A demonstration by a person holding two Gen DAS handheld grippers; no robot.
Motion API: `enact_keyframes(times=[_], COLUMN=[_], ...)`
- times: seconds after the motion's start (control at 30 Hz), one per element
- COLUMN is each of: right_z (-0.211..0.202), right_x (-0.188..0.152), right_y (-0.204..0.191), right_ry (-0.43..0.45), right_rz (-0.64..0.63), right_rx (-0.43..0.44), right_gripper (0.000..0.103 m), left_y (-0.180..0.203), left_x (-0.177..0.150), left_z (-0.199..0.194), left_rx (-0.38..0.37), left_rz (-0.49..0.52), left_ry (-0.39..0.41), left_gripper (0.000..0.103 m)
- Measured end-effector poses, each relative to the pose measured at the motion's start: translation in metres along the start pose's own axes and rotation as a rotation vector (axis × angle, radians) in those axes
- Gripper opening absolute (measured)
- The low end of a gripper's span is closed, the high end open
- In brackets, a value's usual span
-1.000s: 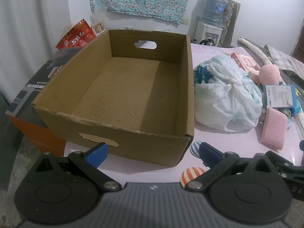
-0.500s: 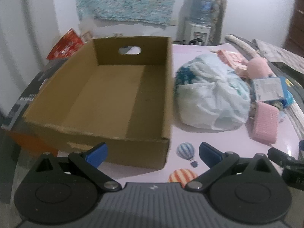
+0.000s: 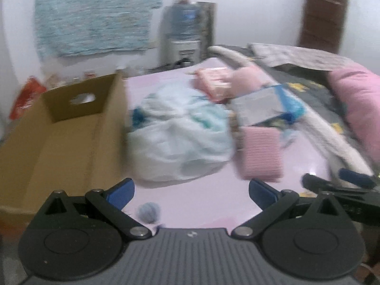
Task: Organize soft objects
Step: 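Grasp the pink knitted sponge with the left gripper while the right tool approaches the blue box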
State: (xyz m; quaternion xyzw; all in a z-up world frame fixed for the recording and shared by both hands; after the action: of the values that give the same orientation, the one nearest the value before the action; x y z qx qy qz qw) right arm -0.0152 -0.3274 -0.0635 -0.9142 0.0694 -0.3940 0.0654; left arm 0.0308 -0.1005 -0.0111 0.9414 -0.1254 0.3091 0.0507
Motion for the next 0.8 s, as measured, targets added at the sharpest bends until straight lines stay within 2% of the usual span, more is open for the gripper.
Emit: enact_keyframes(times=[0.07, 0.23, 0.3, 0.37, 0.47, 0.6, 0.67, 0.77, 0.8], right_z=[0.002, 0.011, 0.014, 0.013, 0.015, 0.024, 0.033, 0.052, 0.059], right_x=[-0.001, -0.003, -0.004, -0.003, 0.001, 0.008, 0.013, 0.021, 0.024], right_y=[0.015, 0.048, 0.057, 0.067, 0.079, 0.093, 0.098, 0.100, 0.099], right_ry=[0.000, -0.020, -0.018, 0.023, 0.069, 0.083, 0.077, 0.050, 0.036], right_rz=[0.008, 0.032, 0.040, 0.064, 0.094, 0.139, 0.166, 0.200, 0.213], right_rx=[-0.002, 0.009, 0.022, 0.040, 0.085, 0.164, 0.214, 0.270, 0.287], right_gripper=[0.102, 0.102, 0.102, 0.102, 0.102, 0.101, 0.098, 0.088, 0.082], left_y=[0.017, 0.054, 0.064, 0.073, 0.084, 0.097, 0.101, 0.106, 0.107], left_x=[0.004, 0.010, 0.012, 0.012, 0.011, 0.012, 0.015, 0.022, 0.025], left_z=[0.007, 0.027, 0.038, 0.046, 0.057, 0.074, 0.082, 0.098, 0.104], left_rx=[-0.044, -0.083, -0.105, -0.122, -0.125, -0.139, -0.157, -0.182, -0.188], left_rz=[0.023, 0.081, 0.091, 0.103, 0.134, 0.165, 0.167, 0.161, 0.155], left_ry=[0.004, -0.021, -0.037, -0.046, -0.046, -0.068, -0.078, -0.103, -0.115], left_gripper=[0.103, 0.097, 0.089, 0.082, 0.075, 0.063, 0.060, 0.060, 0.060])
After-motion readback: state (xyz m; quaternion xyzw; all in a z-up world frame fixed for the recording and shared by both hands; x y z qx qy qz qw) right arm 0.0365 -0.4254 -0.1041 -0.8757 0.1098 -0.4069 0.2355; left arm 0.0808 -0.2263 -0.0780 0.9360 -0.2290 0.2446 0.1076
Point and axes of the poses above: each gripper's, at about its wrist camera, not at the fingertips, and z roughly the way its jaws point, y to its right, x to its top, the point moved 4 cm from there along z, roughly the way its jaws point, and after that the axes turned 8 degrees about -y, right-handed, at the moved point
